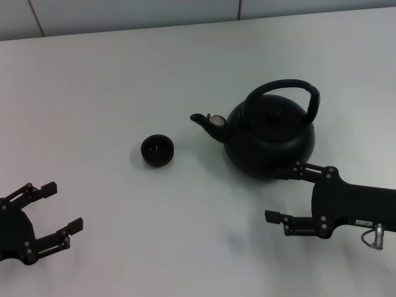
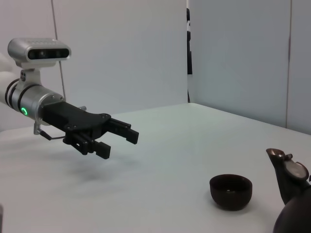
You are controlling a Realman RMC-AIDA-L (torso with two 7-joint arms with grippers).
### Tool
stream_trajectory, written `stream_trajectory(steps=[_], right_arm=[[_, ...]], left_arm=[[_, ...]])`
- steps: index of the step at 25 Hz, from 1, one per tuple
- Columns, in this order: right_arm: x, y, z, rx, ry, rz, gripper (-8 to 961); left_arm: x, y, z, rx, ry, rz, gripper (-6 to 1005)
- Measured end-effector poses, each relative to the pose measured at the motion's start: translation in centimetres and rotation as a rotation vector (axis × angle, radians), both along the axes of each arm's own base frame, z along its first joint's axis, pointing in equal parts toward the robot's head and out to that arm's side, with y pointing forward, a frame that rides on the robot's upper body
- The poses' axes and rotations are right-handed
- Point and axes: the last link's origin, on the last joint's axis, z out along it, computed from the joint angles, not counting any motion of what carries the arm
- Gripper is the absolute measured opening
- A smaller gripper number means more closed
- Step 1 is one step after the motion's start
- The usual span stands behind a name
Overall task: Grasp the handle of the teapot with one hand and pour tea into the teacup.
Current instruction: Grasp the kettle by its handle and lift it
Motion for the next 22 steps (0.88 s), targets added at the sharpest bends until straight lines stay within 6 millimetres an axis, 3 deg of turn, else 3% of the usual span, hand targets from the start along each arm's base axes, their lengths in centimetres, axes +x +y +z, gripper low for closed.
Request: stream_trajectory(steps=[6,11,12,22], right_arm=[[-0.1,-1.0,-0.2,0.070,0.084,-0.016,818],[-0.2,-2.8,-0.7,0.345,0.252,-0.091,818],[-0.1,-3.5,-1.3,0.477,0.298,-0.165,818],[-0.2,-5.0,-3.0,0.857,0.284,-0.468,819]], left_arm=[[0.2,0.0,-0.1,-0.003,-0.008,-0.003,849],[0.3,0.1,0.3,-0.008,-0.023,-0.007,849],[0.4,0.1,0.4,-0.010,-0.027,-0.008,849],[0.6,0.3,0.5,-0.019,-0.036,-0.007,849]])
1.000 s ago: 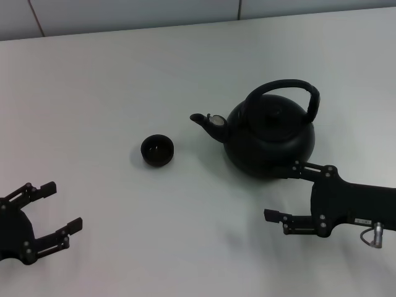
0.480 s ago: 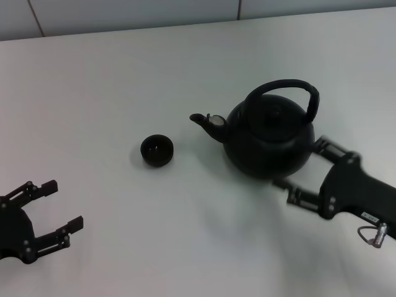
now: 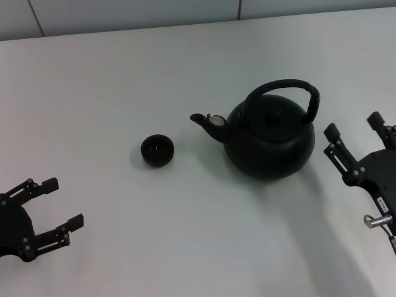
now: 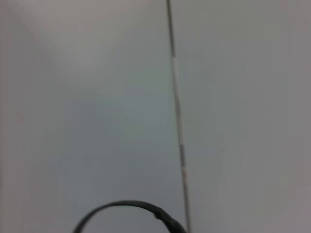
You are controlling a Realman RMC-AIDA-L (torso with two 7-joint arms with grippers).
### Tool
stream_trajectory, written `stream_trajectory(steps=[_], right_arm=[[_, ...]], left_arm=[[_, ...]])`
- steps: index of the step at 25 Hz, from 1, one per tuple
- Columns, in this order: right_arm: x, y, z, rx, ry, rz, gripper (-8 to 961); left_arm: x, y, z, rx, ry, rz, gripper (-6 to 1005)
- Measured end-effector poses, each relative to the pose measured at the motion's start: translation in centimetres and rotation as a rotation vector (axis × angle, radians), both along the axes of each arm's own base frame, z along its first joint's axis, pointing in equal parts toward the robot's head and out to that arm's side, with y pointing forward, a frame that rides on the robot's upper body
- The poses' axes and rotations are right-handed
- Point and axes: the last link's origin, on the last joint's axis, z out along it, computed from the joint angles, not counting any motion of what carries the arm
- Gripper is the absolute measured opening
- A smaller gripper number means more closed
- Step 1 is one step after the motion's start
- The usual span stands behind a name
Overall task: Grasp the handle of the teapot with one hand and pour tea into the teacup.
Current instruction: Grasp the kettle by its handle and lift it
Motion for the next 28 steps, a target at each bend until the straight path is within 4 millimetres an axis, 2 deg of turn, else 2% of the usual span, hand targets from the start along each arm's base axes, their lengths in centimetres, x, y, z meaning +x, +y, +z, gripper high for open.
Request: stream_trajectory(steps=[10,23,28], right_arm=[[-0.6,0.7,-0.6,0.013,-0.045,-0.017,819],[-0.6,4.5,-0.9,-0.041,-0.104,-0.011,818],[-0.4,5.3,-0.7,-0.033,-0.100,-0.034,819]], left_arm=[[0.1,-0.1,-0.1,-0.003,-0.007,-0.004,849],[0.3,-0.1,-0.3,0.005,-0.018,-0.004,850],[0.4,0.0,-0.3,0.010,-0.022,-0.003,850]])
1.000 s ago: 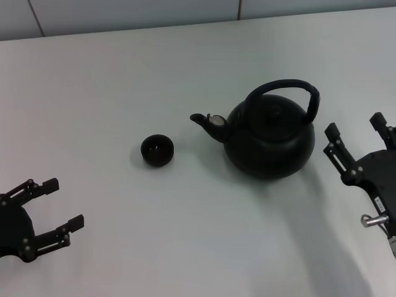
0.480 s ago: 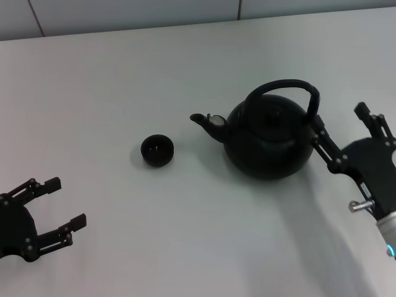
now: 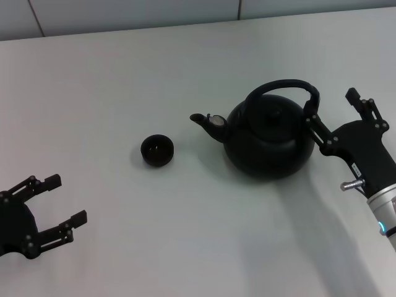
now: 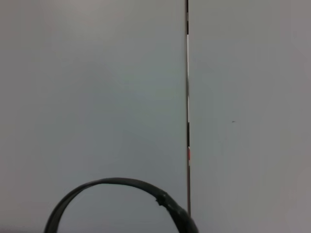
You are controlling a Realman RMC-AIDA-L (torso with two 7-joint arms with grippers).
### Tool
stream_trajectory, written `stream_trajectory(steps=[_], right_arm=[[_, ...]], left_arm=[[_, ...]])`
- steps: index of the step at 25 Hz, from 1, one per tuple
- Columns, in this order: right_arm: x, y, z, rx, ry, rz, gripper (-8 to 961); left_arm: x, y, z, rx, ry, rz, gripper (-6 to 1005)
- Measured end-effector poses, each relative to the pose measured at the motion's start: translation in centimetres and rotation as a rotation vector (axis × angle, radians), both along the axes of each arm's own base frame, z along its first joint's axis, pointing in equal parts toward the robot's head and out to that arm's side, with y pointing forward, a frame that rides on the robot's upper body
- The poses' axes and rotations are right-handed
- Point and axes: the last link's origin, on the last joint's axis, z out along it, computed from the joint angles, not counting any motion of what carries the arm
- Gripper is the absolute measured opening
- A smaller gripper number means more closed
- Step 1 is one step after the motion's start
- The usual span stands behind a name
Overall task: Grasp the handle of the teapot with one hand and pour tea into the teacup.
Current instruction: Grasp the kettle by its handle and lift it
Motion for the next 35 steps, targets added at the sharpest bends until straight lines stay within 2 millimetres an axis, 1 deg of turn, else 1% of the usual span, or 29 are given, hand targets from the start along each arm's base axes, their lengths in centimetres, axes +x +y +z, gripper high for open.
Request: stream_trajectory(steps=[2,19,27,32,35], right_arm=[[0.0,0.1,0.0,0.000,-0.004,0.002,819],[-0.1,0.1,-0.4,-0.030,0.003,0.003,644],[-0.3,0.6,-0.4,-0.035,-0.001,0.019,437],[-0.3,1.1,-0.3,-0.044,0.011,0.020,172],[-0.3,1.3,-0.2,-0.043,0.017,0.018,148]], left_arm=[[0.0,0.1,0.0,0.003,-0.002,0.001,850],[0.2,0.3,-0.1,0.006,-0.009,0.000,849],[0.3,0.2,-0.2,0.004,-0.015,0.001,850],[0.4,0.1,-0.3,0.003,-0.022,-0.001,850],[0.4,0.0,-0.3,0.004,-0.026,0.001,849]])
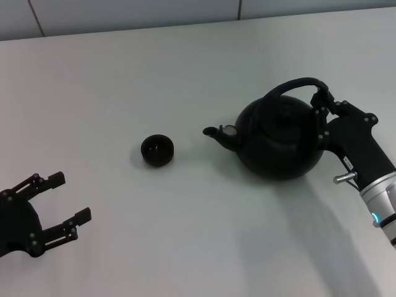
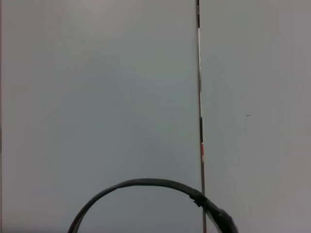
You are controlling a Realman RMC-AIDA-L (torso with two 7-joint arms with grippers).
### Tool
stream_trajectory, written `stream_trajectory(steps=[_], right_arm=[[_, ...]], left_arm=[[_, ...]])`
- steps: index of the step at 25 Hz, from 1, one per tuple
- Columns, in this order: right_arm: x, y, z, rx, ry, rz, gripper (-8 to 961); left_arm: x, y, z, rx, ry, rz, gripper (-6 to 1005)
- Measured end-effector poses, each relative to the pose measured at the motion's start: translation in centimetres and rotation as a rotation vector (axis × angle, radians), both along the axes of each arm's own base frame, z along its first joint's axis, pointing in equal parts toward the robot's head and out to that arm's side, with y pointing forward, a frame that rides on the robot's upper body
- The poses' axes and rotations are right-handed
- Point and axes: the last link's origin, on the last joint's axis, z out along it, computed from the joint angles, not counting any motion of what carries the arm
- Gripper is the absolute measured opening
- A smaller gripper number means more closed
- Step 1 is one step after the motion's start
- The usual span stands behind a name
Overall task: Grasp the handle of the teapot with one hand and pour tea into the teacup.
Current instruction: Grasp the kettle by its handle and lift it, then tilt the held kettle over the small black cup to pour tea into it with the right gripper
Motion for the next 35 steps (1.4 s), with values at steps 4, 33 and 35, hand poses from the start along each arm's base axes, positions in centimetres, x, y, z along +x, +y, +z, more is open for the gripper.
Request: stream_trajectory(steps=[4,33,35], right_arm=[[0.0,0.1,0.0,-0.001,0.002,0.004,117],[-0.4,6.2,3.9,-0.018,0.083,0.083,92],[-0.7,6.6,3.9,-0.028,0.077,0.090,92]], left_arm=[[0.0,-0.1,-0.1,0.000,-0.005,0.003,849],[0.7,0.4,-0.4,0.016,-0.025,-0.008,850],[0.8,0.4,-0.5,0.018,-0.028,-0.009,850]])
